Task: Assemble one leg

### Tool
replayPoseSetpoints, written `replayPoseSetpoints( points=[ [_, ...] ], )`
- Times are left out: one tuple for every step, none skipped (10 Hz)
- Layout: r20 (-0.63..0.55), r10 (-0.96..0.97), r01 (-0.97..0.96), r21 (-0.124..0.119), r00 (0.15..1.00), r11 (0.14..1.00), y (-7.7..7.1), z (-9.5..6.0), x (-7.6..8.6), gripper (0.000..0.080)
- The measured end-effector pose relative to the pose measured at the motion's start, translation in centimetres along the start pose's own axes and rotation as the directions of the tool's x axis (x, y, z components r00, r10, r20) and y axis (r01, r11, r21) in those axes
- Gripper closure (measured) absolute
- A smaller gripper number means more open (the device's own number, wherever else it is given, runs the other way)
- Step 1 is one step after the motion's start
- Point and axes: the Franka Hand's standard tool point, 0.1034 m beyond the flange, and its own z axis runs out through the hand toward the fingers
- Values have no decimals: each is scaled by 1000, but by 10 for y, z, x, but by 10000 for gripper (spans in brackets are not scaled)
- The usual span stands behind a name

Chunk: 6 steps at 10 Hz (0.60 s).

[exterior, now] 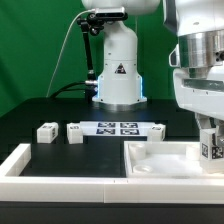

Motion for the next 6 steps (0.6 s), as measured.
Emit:
replayPoseSetpoints(
  points=[
    [0,-20,20,-1,1000,1000,0,0,0,403],
    [0,-25,25,-1,1000,1000,0,1,0,258],
    [0,-81,81,-1,997,997,0,1,0,183],
    [15,-141,141,-32,990,989,1,-1,-2,160],
    [20,-224,225,-31,974,974,-3,-3,-3,160],
    [28,-371,372,-47,928,927,-3,-5,-6,151]
  ],
)
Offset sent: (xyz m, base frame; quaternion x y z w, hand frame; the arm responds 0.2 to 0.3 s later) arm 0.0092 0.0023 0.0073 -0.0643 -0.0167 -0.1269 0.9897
